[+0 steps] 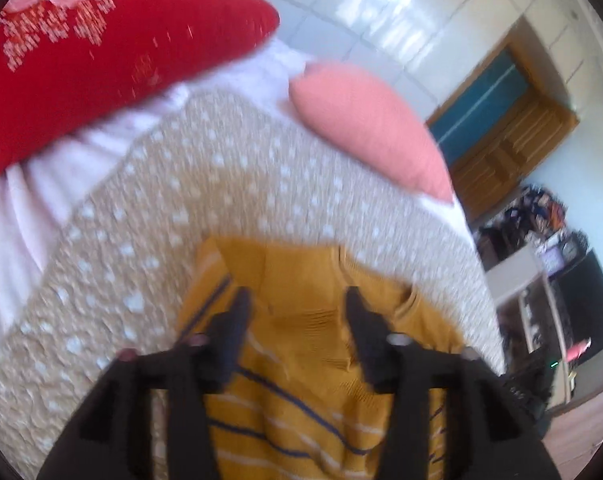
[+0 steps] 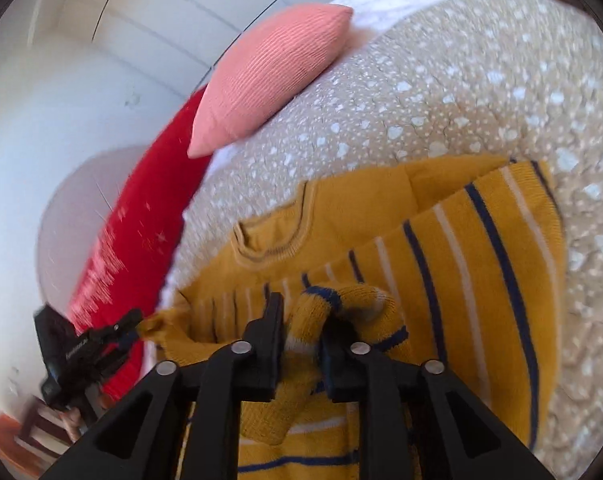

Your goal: Fold small clothes

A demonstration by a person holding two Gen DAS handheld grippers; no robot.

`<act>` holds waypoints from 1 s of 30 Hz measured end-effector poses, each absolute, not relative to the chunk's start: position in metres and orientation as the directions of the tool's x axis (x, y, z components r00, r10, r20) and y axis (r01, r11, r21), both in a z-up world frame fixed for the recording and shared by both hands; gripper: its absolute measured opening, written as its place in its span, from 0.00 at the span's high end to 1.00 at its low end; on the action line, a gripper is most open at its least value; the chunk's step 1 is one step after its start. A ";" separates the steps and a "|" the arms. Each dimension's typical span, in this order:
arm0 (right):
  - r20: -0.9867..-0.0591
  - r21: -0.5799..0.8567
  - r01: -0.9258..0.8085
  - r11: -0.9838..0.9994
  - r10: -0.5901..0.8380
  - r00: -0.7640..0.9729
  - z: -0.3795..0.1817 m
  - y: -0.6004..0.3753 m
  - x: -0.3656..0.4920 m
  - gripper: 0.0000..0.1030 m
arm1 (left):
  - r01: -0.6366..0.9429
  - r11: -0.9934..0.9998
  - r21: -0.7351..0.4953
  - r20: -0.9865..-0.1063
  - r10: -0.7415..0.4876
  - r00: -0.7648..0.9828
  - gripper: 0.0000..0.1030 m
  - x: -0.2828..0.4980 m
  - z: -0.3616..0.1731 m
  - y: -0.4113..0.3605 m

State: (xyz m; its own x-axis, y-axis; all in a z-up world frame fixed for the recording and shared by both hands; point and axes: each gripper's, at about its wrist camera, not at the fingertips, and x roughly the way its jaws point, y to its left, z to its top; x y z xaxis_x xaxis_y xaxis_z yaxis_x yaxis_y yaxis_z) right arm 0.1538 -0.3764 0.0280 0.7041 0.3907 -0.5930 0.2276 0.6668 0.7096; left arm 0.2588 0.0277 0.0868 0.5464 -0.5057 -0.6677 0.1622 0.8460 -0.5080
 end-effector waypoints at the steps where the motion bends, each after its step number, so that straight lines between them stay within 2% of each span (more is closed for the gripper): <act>1: -0.568 0.745 0.232 0.626 0.411 0.713 0.025 -0.381 0.156 0.68 | 0.158 0.845 -0.512 -0.661 -0.504 0.556 0.43 0.259 0.091 0.032; 3: -0.528 0.797 0.249 0.551 0.434 0.730 0.020 -0.389 0.159 0.58 | 0.154 0.845 -0.513 -0.656 -0.501 0.564 0.40 0.257 0.096 0.038; 5: -0.506 0.823 0.266 0.502 0.434 0.745 0.021 -0.394 0.158 0.54 | 0.156 0.861 -0.485 -0.671 -0.480 0.565 0.37 0.251 0.097 0.040; 9: -0.469 0.853 0.272 0.445 0.426 0.774 0.030 -0.400 0.151 0.43 | 0.218 0.918 -0.333 -0.729 -0.397 0.558 0.35 0.227 0.089 0.023; 15: -0.471 0.819 0.255 0.513 0.349 0.810 0.068 -0.397 0.127 0.39 | 0.342 0.921 -0.188 -0.766 -0.355 0.536 0.35 0.206 0.070 -0.008; 18: -0.494 0.742 0.207 0.637 0.312 0.812 0.093 -0.379 0.118 0.39 | 0.359 0.924 -0.135 -0.782 -0.322 0.534 0.35 0.210 0.060 -0.023; 22: -0.590 0.608 0.117 0.785 0.349 0.728 0.096 -0.336 0.131 0.39 | 0.216 0.976 -0.033 -0.834 -0.146 0.532 0.35 0.239 0.031 -0.021; 24: -0.639 0.573 0.098 0.814 0.369 0.676 0.081 -0.324 0.142 0.39 | 0.174 0.982 -0.071 -0.855 -0.149 0.496 0.32 0.252 0.015 -0.009; 26: -0.709 0.518 0.131 0.845 0.338 0.619 0.056 -0.322 0.161 0.39 | 0.125 0.977 -0.174 -0.860 -0.212 0.465 0.25 0.261 0.005 0.010; 28: -0.741 0.451 0.199 0.870 0.241 0.627 0.038 -0.337 0.171 0.50 | 0.092 0.965 -0.244 -0.854 -0.259 0.451 0.24 0.266 0.002 0.024; 30: -0.723 0.472 0.249 0.846 0.210 0.658 0.035 -0.358 0.171 0.65 | 0.079 0.956 -0.283 -0.847 -0.287 0.447 0.24 0.267 0.004 0.031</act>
State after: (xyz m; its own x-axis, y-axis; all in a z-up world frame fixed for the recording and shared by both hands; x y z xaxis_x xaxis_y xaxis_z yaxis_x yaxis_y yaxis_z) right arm 0.1706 -0.3580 0.0351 0.6576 0.2099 -0.7235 0.2487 0.8460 0.4715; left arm 0.2674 0.0315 0.0036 0.4470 -0.2875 -0.8471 0.0792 0.9559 -0.2827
